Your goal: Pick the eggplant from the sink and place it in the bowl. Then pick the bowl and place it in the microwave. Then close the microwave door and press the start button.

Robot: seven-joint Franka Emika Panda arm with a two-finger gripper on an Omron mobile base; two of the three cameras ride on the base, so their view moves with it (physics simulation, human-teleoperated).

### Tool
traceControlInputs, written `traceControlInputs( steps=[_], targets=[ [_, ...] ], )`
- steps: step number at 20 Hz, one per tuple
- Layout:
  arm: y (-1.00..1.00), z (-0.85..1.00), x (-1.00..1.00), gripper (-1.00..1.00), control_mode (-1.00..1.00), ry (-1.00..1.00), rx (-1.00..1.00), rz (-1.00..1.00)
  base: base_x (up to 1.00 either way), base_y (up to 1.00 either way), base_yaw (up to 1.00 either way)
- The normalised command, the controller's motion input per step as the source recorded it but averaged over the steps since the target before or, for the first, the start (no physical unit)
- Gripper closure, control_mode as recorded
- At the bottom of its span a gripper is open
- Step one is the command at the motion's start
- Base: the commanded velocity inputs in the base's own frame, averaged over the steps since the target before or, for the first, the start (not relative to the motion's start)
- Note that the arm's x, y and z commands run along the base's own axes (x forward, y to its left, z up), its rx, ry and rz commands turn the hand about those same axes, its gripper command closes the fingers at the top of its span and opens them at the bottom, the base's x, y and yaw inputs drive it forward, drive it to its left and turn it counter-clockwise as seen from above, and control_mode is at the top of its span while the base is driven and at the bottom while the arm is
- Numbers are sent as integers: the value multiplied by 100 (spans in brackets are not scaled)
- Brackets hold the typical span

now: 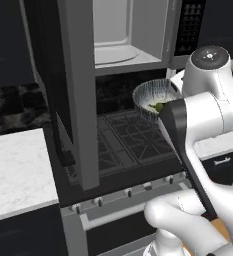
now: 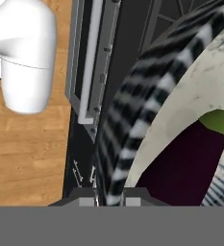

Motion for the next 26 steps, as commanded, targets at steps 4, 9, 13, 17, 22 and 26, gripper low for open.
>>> traceControlInputs(
  steps=[4,9,13,17,22,26],
  targets=[
    [0,0,0,100,100,0,0,0,3,0,34],
    [0,9,0,100,-100,-2,3,1,15,-2,14],
    [0,59,40,100,-100,-12,11,2,0,0,0],
    [0,82,100,100,-100,-8,3,0,0,0,0],
    [0,69,100,100,-100,-1,0,-3,0,0,0],
    [7,1,100,100,-100,11,2,-4,0,0,0]
  ],
)
